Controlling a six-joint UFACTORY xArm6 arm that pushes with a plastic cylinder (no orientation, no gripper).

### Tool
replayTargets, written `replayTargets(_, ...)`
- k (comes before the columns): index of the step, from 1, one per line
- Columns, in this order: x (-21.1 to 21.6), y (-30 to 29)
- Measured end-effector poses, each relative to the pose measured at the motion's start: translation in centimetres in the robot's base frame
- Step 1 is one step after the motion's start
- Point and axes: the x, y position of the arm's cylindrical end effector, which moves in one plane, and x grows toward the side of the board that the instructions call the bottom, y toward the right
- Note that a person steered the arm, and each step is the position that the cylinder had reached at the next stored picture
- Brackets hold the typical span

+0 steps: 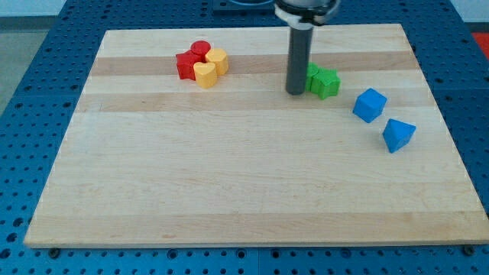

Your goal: Push the green circle to the top left of the green star

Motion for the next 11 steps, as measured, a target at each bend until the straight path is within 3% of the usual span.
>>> replayTargets(2, -0.1, 5.9)
replayTargets(3, -0.1, 4.1)
replayTargets(4, 1.0, -2.9)
replayTargets(6, -3.1, -3.4)
replayTargets(9, -5.1, 6.0)
replayTargets(11, -5.7, 6.7)
